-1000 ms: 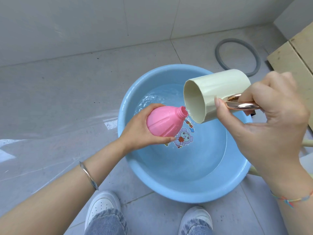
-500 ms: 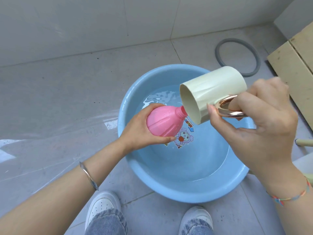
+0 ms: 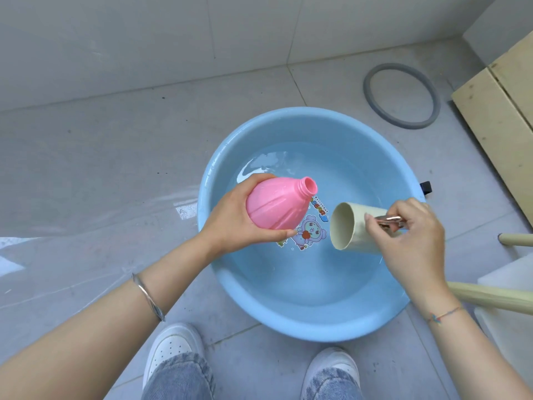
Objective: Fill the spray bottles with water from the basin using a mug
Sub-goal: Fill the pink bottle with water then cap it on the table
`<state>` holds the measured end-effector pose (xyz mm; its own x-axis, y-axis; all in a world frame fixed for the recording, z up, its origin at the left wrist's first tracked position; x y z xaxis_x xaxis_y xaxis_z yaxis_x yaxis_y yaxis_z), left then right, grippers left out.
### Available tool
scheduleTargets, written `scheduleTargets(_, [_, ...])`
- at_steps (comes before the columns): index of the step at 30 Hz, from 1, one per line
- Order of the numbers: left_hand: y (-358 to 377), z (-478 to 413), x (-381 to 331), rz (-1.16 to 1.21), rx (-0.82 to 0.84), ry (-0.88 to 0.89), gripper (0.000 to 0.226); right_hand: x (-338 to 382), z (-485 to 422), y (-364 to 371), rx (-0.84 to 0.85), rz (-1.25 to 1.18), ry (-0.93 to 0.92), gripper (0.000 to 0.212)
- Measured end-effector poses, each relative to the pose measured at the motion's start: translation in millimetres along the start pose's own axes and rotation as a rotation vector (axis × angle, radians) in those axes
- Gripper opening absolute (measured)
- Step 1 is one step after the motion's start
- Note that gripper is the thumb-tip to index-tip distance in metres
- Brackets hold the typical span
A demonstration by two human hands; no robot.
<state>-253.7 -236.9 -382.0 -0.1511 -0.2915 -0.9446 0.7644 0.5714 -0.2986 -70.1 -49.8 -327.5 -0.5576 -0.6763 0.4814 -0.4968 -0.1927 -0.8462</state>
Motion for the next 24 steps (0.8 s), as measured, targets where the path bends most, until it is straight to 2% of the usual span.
scheduleTargets(5, [0.8,1.0,0.0,0.006,0.007,-0.007,0.082,-3.5,8.1,15.8,0.067,0.112,-0.070,0.036])
scheduleTargets(10, [0.5,0.1,2.1,0.004,0.000,-0.019,0.085,-3.5,9.1,25.1,0.094,0.099,-0.078,0.039])
scheduleTargets(19, [0.4,-0.4,0.4,0.000,-0.001,0.004,0.085,-1.3,-2.0,-13.0,-0.064,-0.319,0.204,0.038])
scheduleTargets(24, [0.7,0.9,0.8,0.003,-0.003,-0.001,0.083,22.8,-14.7,-41.5,-0.161,-0.541,0.238,0.036])
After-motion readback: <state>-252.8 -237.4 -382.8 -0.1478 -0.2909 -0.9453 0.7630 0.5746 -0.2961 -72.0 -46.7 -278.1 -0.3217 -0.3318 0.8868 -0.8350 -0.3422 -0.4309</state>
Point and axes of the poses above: each hand's wrist, its own z-axis away from the middle knuckle, its own y-axis out of the palm, x = y × z, the point moved 5 cm from there along -z, towards the middle knuckle, and after that the axes turned 5 degrees about z, right-handed, at the moved point
